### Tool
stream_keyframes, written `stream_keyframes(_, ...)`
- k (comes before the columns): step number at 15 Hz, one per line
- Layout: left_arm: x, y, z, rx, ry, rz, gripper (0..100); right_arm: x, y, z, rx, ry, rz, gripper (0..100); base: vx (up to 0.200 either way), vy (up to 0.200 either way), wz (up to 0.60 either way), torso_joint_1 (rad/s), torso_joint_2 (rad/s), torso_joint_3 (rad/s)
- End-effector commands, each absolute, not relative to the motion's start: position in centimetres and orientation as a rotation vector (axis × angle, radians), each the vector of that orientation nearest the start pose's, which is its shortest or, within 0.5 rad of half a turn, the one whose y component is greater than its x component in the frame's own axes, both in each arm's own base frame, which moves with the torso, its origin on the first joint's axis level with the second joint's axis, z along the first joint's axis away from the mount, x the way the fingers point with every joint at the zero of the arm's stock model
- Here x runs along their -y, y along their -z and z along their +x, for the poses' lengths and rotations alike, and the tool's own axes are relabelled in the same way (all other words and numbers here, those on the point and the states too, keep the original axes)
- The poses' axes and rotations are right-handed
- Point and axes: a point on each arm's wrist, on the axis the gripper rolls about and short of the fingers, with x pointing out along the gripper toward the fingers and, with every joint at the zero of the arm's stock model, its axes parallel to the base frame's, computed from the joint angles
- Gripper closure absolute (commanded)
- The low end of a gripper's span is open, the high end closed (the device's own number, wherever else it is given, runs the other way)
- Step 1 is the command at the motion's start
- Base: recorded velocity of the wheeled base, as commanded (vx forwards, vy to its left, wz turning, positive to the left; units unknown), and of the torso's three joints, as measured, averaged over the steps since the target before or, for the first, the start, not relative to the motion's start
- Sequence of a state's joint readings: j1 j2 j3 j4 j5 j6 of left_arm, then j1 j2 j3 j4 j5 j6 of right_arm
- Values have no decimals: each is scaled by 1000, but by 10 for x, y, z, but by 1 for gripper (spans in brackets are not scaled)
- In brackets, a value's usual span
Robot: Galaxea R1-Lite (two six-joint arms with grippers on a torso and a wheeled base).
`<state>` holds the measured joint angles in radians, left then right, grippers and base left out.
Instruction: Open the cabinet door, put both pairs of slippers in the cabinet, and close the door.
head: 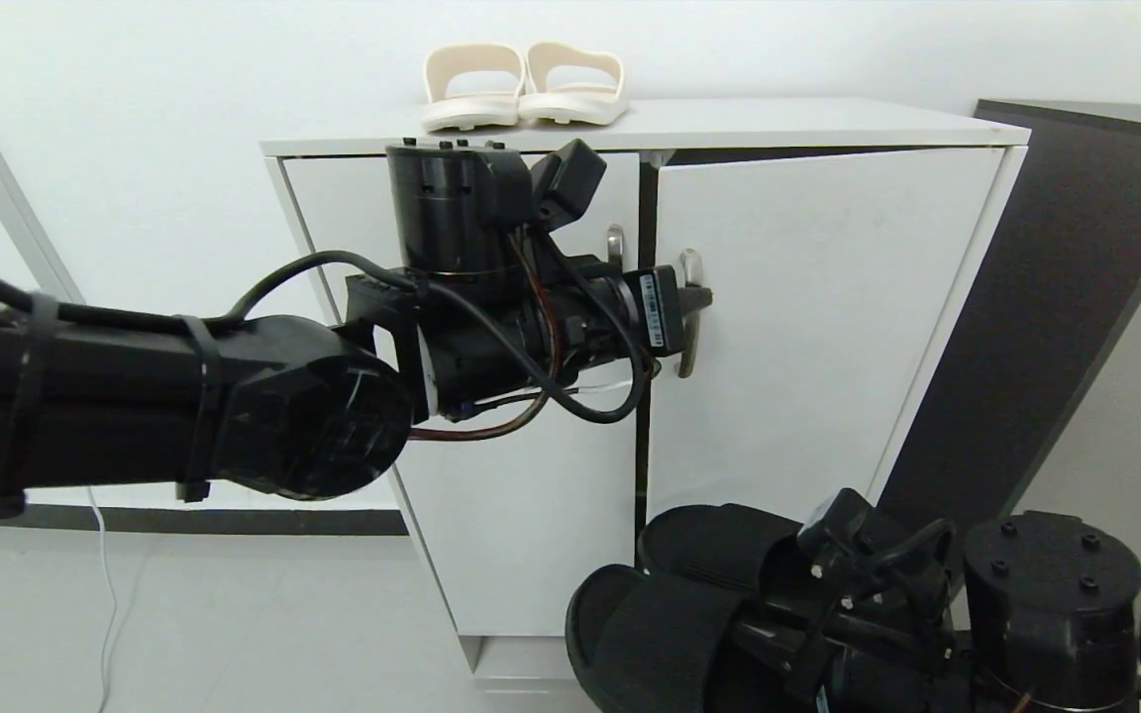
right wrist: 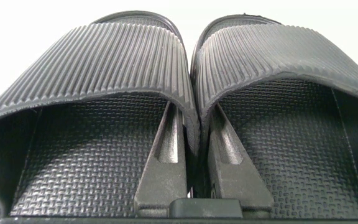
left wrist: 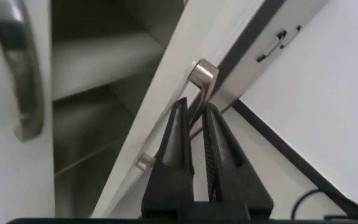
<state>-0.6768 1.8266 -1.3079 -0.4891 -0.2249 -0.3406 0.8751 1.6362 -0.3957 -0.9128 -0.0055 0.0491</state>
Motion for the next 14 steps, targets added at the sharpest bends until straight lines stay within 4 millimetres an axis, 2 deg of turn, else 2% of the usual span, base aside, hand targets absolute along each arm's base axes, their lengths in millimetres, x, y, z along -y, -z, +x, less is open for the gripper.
stream_keyframes(1, 224, -282, 262, -150, 908, -319, 100, -187, -123, 153, -335, -871, -103, 100, 0, 0, 0, 0, 0, 0)
stream_keyframes(4, 223, -284, 243, -154, 941, -316, 100, -185, -120, 143, -342, -946, -101, 100, 0, 0, 0, 0, 0, 0)
stream_keyframes(10, 224, -282, 229, -168, 969, -309, 100, -181, -115, 134, -330, -1012, -123, 100, 0, 0, 0, 0, 0, 0)
stream_keyframes(14, 229, -282, 212, -181, 1018, -305, 100, -181, -111, 128, -343, -1034, -137, 100, 0, 0, 0, 0, 0, 0)
